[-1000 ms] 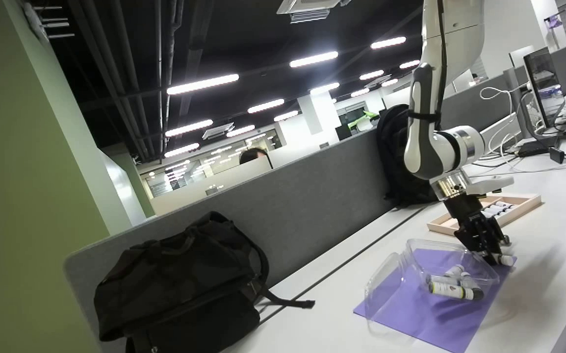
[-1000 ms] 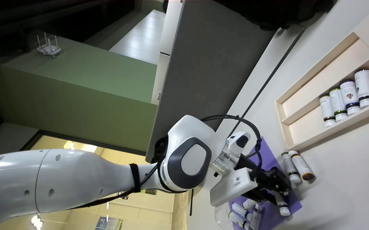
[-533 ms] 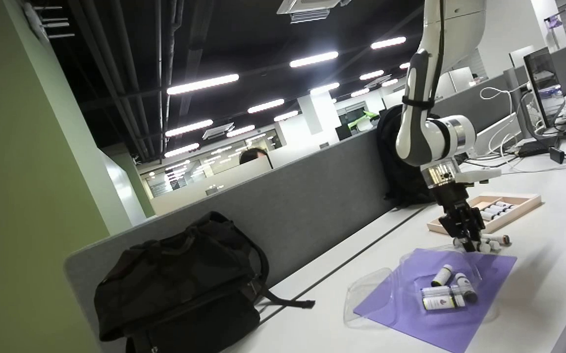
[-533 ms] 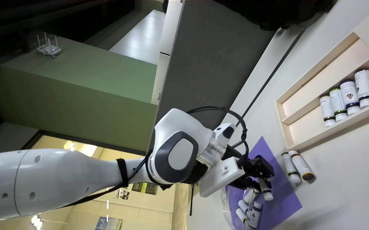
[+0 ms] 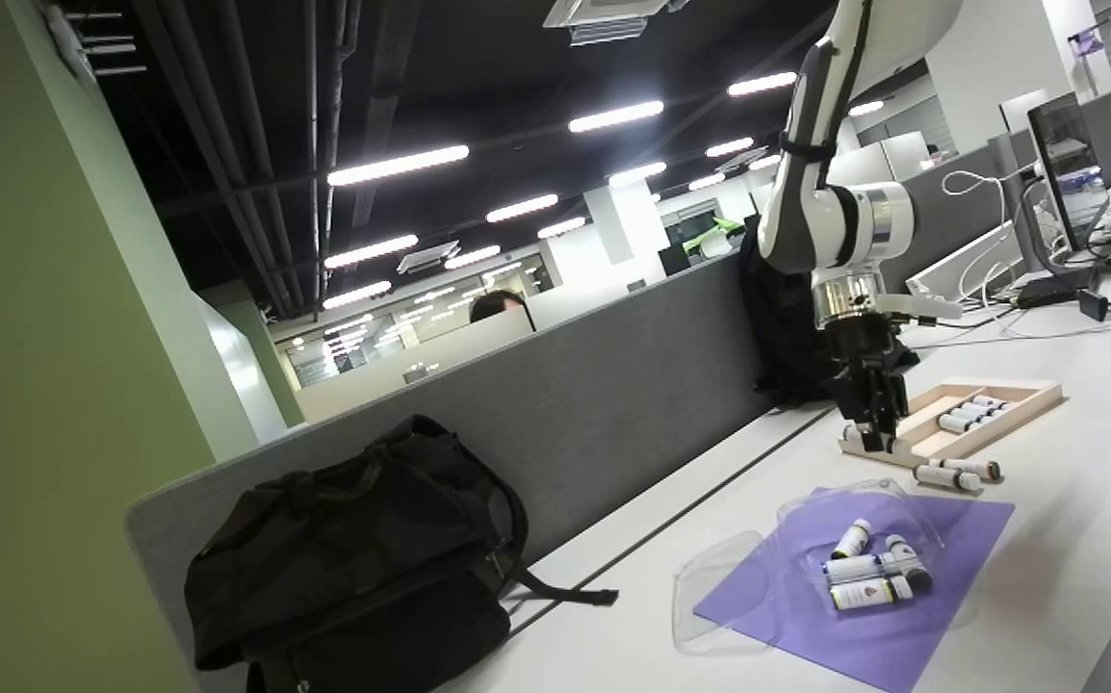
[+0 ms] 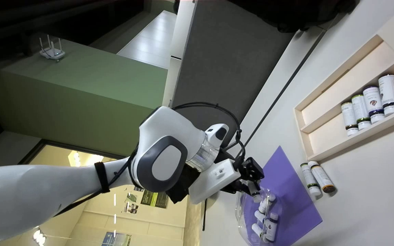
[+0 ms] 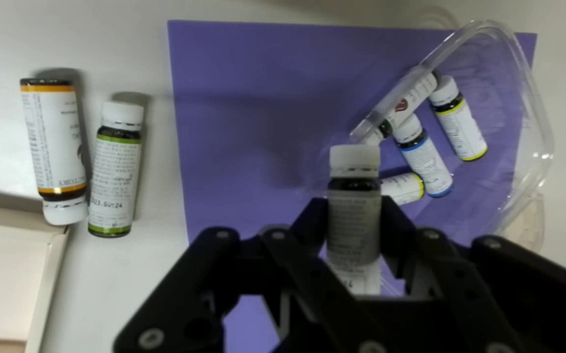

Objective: Put one bottle in the storage box

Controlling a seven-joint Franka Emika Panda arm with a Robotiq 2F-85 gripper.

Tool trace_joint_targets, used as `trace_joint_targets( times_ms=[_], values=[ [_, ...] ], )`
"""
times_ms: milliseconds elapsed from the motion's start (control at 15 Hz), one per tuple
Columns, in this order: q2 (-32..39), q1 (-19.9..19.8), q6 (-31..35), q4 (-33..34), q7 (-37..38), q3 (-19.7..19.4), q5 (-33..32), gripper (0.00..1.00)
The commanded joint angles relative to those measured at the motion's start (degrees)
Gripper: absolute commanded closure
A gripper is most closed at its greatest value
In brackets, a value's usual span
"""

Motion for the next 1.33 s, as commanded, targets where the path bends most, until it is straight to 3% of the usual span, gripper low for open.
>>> trace_joint_targets(
  times_ms=[0,600,1067,1133,1267],
  values=[
    [-3.65,1.16,-2.14,-1.14,-5.68,0.24,3.03,0.85],
    [1.63,6.80,1.09,1.69,-17.26,1.48,4.77,0.85],
    [8.35,6.77,4.47,4.25,-23.06,2.94,5.92,0.85],
    [9.02,6.76,4.98,4.46,-23.01,3.07,5.64,0.46],
    [9.32,6.60,5.12,4.59,-22.75,3.41,5.06,0.29]
  ],
)
